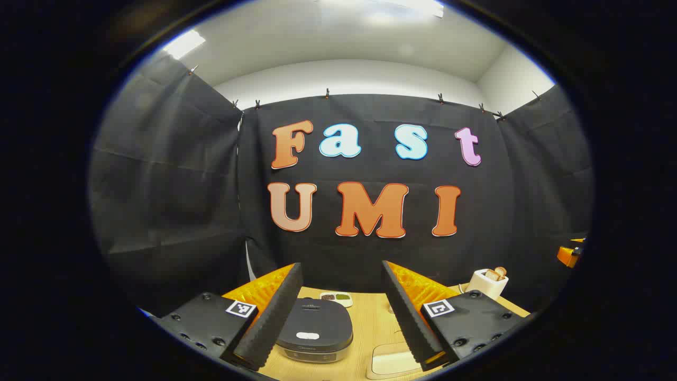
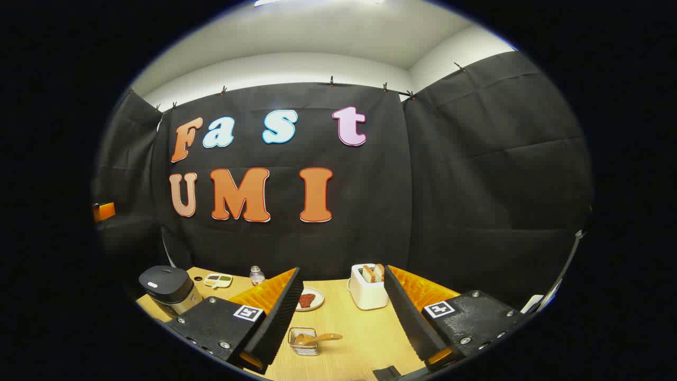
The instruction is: Close the left gripper, press the button to open the rice cooker; take a wooden spoon from the chopstick holder with the right hand, scoop a spoonful of rice and pour it into the rice cooker, then put the wooden spoon back into the chopstick holder.
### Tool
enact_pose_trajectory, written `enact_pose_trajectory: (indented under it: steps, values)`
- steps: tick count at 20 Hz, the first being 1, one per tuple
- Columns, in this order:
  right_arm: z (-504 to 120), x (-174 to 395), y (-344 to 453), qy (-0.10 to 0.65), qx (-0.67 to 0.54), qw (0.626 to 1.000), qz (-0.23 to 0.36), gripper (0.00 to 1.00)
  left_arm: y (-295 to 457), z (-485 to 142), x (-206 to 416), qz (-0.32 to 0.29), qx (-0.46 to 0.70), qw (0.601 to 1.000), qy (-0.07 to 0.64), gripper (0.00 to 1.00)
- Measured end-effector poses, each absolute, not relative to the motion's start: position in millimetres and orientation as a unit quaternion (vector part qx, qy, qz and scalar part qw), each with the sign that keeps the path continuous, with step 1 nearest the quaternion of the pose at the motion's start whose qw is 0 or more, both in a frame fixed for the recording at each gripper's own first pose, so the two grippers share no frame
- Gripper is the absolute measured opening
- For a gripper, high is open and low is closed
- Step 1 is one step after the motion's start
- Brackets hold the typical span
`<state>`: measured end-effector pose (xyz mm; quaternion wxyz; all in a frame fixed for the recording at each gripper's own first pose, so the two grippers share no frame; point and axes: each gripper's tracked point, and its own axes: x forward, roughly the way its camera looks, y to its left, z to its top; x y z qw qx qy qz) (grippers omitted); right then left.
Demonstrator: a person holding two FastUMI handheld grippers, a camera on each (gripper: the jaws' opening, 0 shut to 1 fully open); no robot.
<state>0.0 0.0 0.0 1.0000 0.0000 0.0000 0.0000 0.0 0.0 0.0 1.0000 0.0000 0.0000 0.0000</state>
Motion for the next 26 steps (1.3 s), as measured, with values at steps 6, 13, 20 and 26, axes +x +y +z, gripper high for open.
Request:
enact_pose_trajectory:
  steps: [6, 13, 20, 26]
  values:
    - [-4, 4, 5, 0.005, -0.005, 1.0, 0.011, 0.95, 5, -5, -4, 0.007, 0.004, 1.0, 0.009, 1.0]
    - [0, 4, -3, 0.003, -0.006, 1.0, 0.008, 0.95, 2, -3, -7, 0.003, 0.005, 1.0, 0.009, 0.99]
    - [3, -1, -5, 0.005, 0.001, 1.0, -0.005, 0.95, 1, 4, -3, -0.012, 0.02, 1.0, 0.0, 0.98]
    - [3, 0, 12, 0.01, -0.015, 1.0, 0.005, 0.95, 17, 2, 2, -0.007, 0.0, 1.0, 0.006, 1.0]
